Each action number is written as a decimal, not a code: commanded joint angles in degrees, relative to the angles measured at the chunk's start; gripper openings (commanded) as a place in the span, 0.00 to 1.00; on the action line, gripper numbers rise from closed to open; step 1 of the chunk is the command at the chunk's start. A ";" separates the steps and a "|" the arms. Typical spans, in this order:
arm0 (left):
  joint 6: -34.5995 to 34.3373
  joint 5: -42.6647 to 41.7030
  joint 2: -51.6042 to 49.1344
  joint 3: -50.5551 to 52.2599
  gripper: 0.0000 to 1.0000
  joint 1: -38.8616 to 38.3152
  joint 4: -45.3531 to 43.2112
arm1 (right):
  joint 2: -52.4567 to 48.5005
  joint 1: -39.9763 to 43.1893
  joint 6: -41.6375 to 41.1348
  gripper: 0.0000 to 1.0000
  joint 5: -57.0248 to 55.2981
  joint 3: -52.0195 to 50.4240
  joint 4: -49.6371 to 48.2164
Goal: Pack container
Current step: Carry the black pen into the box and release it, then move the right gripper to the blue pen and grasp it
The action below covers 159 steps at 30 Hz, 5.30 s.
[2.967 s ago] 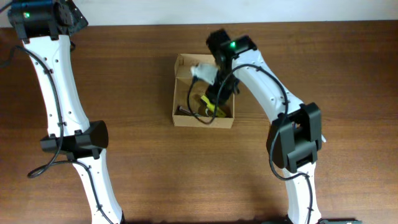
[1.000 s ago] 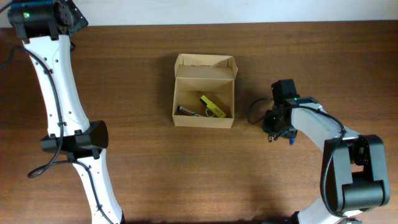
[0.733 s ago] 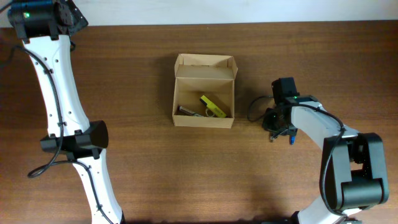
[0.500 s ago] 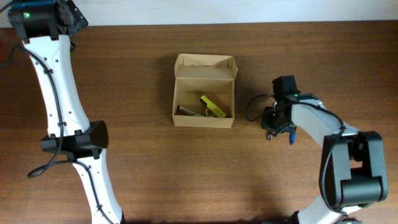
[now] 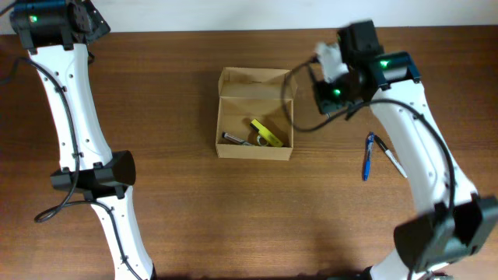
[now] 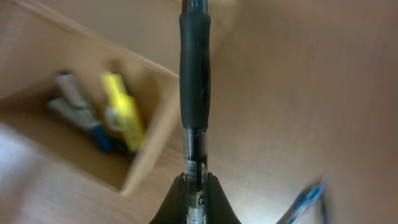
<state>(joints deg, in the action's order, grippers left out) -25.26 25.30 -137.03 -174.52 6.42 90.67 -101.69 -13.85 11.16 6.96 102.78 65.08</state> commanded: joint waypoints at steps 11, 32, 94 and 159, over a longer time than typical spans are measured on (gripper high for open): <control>0.52 0.02 1.95 0.26 1.00 0.39 0.09 | -8.28 -12.57 34.34 0.04 0.20 3.39 -1.27; 0.50 0.00 1.95 0.26 1.00 0.39 0.09 | -24.92 -15.87 31.50 0.59 -1.53 5.09 -0.74; 0.50 0.02 1.95 0.26 1.00 0.39 0.09 | -3.08 23.19 -13.62 0.31 -3.08 -40.65 -18.93; 0.52 0.02 1.95 0.26 1.00 0.39 0.09 | -2.95 18.01 -10.54 0.23 -2.64 -24.46 -6.23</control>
<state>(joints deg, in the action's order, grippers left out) -25.26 25.28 -137.03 -174.52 6.42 90.67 -104.22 4.56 0.86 3.09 82.63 60.58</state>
